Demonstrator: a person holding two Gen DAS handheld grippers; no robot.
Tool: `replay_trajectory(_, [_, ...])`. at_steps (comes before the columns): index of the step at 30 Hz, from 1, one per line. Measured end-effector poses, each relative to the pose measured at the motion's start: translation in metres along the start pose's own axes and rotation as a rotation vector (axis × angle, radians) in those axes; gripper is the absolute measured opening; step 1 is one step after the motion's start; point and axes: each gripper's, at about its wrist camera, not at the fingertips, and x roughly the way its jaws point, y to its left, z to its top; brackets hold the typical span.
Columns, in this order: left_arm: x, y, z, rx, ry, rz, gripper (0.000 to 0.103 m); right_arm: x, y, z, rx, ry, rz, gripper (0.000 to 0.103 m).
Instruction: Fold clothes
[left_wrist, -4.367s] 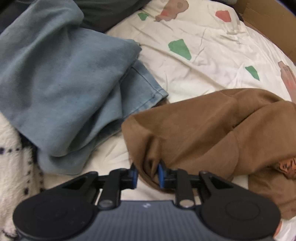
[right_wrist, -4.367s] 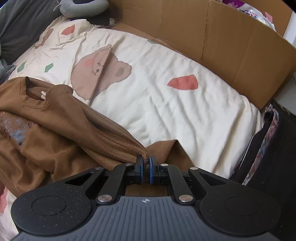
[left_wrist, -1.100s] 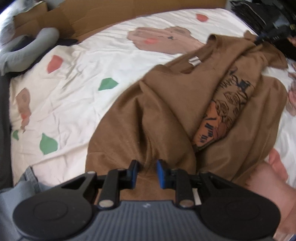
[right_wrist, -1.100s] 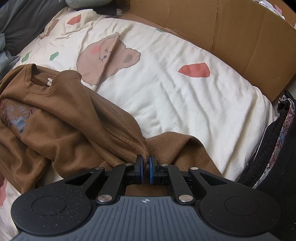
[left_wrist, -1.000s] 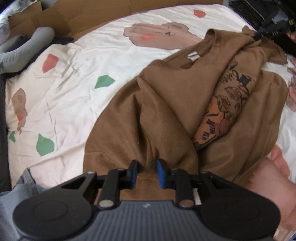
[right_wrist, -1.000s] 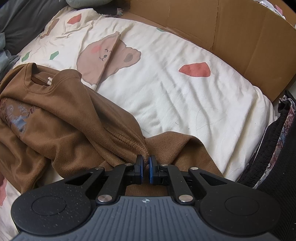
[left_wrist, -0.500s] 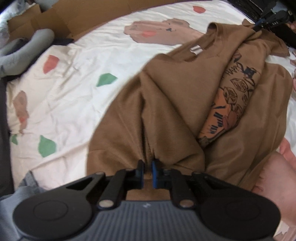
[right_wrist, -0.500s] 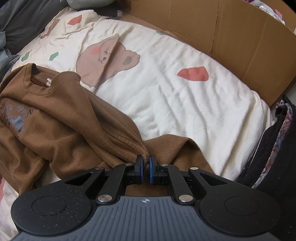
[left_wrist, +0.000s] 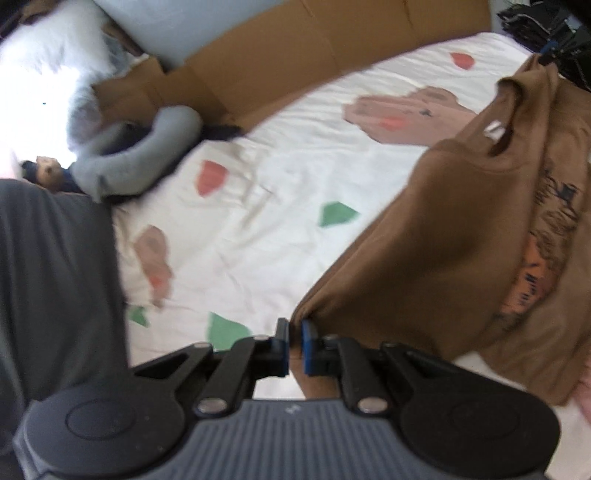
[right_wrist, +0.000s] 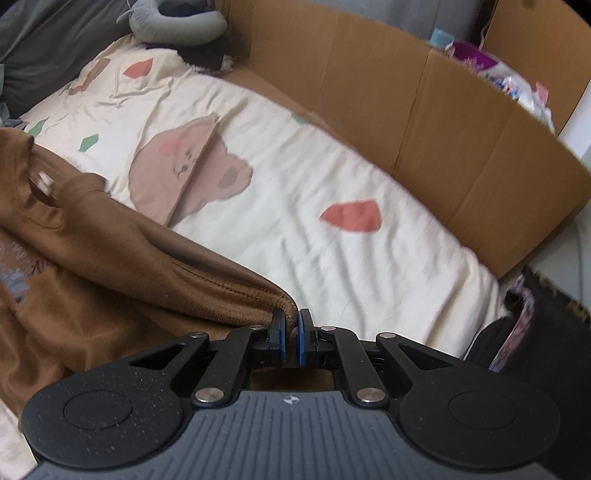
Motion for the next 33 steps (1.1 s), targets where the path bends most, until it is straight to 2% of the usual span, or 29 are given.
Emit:
replay_trajectory(8, [0.009,0.019,0.007,-0.050,-0.034,0.088,0.005,-0.001,-0.002,0.022,-0.029,-0.041,-0.049,0.005])
replay_trajectory(13, [0.023,0.028,0.014,-0.094,-0.060,0.149,0.005,0.008,-0.005,0.044,-0.069,-0.067,-0.073,0.005])
replay_trajectory(16, [0.037,0.031,0.016,-0.086,-0.065,0.177,0.005,0.017,-0.006,0.057,-0.088,-0.074,-0.080,0.005])
replay_trajectory(20, [0.067,0.037,0.020,-0.091,-0.046,0.170,0.005,0.040,-0.007,0.070,-0.087,-0.068,-0.080,0.005])
replay_trajectory(24, [0.099,0.037,0.019,-0.098,-0.014,0.127,0.005,0.073,-0.005,0.077,-0.084,-0.034,-0.063,0.005])
replay_trajectory(33, [0.154,0.034,0.012,-0.111,0.041,0.036,0.005,0.126,-0.004,0.071,-0.098,0.057,-0.020,0.005])
